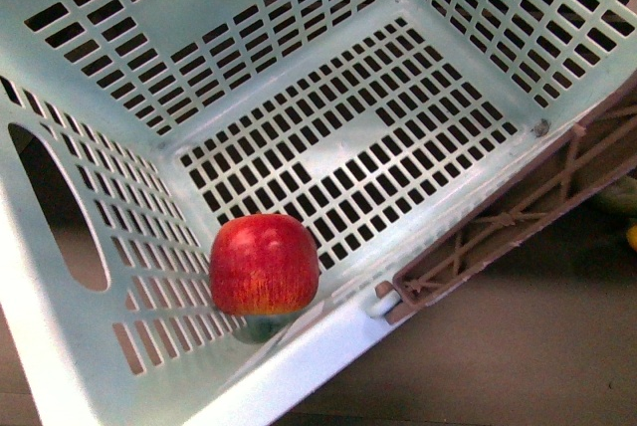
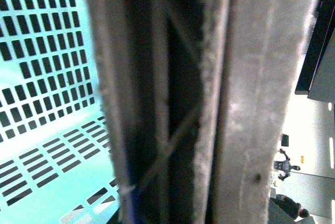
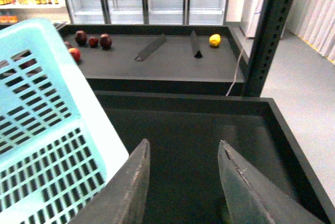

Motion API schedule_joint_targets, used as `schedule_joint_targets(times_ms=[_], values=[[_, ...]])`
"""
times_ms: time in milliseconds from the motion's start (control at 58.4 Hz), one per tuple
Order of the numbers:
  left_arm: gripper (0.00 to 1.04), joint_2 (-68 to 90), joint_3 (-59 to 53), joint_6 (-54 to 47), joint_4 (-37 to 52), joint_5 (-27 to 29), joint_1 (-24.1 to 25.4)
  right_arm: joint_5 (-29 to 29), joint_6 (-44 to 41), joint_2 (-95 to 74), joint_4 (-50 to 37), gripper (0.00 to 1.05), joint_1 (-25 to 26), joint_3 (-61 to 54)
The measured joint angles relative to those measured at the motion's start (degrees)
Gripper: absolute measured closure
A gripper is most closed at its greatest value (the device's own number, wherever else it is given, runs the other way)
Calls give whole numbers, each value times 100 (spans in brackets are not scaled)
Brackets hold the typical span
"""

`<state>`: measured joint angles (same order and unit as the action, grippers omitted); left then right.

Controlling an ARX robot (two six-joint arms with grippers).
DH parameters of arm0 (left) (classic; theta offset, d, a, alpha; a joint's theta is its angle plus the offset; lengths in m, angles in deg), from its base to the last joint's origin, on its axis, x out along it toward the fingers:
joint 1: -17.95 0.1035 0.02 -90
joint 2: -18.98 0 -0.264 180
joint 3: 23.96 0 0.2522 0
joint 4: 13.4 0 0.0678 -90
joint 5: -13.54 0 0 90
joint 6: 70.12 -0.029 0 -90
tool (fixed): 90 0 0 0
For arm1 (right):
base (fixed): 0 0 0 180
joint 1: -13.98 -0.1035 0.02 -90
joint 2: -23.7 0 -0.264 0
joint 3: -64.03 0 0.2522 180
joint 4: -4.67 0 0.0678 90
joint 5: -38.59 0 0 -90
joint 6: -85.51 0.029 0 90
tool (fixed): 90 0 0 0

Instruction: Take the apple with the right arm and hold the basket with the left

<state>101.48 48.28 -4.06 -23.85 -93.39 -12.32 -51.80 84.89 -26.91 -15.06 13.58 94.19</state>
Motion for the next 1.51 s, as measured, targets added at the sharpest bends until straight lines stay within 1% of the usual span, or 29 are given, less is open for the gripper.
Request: schedule_joint_targets(times_ms=[68,103,188,462,1027,1078,1147,1506], values=[[89,0,0,-13,0,26,-2,2,2,157,-17,83,22,-177],[89,0,0,-26,0,39,-2,13,2,262,-22,90,24,-284],[89,0,0,-31,0,31,-2,22,0,455,-20,102,26,-463],[89,0,0,-33,2,31,0,26,20,1137,162,103,31,-944],[89,0,0,-37,2,2,-2,26,20,2498,1043,103,33,-1438],[89,0,0,-37,2,4,-2,26,22,2535,914,103,33,-1521],[89,0,0,-39,0,22,-2,28,22,2640,955,103,33,-1539],[89,0,0,-39,2,22,-2,26,22,3388,1672,103,33,-1539]])
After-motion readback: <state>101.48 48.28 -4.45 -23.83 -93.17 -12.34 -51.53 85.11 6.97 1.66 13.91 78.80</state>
